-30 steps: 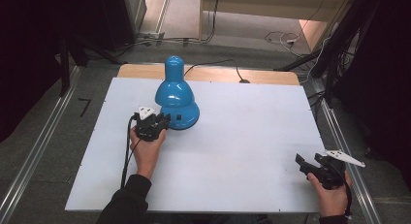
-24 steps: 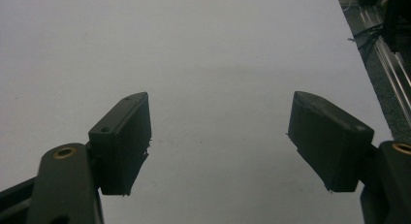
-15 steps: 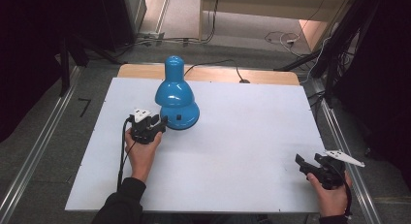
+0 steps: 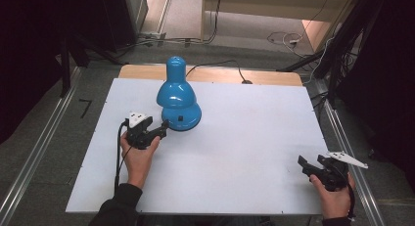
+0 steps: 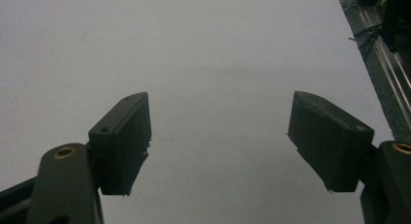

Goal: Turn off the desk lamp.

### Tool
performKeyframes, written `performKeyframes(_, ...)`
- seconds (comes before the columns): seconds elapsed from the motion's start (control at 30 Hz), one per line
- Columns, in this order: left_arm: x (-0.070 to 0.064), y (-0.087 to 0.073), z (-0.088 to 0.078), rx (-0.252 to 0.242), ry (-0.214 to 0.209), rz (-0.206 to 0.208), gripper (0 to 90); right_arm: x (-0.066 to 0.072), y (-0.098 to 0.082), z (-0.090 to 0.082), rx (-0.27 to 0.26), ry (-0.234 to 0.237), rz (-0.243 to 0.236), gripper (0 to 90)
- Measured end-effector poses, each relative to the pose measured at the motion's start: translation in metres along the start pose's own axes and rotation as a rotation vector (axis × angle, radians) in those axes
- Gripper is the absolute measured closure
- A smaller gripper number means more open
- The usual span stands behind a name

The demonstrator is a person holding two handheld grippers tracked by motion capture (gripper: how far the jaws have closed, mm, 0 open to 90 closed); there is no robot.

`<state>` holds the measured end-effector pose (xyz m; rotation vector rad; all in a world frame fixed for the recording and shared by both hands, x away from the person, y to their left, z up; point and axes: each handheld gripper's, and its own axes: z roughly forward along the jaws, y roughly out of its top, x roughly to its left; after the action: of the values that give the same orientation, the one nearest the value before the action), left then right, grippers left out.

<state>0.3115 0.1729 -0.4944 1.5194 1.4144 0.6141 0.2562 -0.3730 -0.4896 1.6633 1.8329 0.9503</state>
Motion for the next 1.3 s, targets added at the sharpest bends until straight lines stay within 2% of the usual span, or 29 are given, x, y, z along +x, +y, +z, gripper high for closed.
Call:
performKeyframes(0.2, 0.002, -0.002, -0.001, 0.015, -0.027, -0.017, 23.5, 0.000, 0.000, 0.000, -0.001, 0.001, 0.000, 22.3)
performKeyframes(0.27, 0.002, -0.005, -0.002, -0.001, -0.035, -0.029, 22.2, 0.000, 0.000, 0.000, 0.000, 0.002, 0.001, 22.2)
performKeyframes(0.5, 0.002, -0.006, -0.009, -0.015, -0.033, -0.033, 20.6, 0.000, 0.000, 0.000, -0.001, 0.004, 0.003, 22.2)
performKeyframes(0.7, 0.004, -0.007, -0.018, -0.013, -0.038, -0.023, 21.0, 0.000, 0.000, 0.000, -0.001, 0.009, 0.004, 22.2)
performKeyframes(0.83, 0.006, -0.009, -0.025, -0.013, -0.026, -0.003, 20.9, 0.000, 0.000, -0.001, -0.001, 0.010, 0.004, 22.2)
performKeyframes(1.3, 0.011, -0.017, -0.042, 0.011, -0.025, -0.016, 19.4, -0.001, 0.000, -0.001, -0.003, 0.011, 0.006, 22.1)
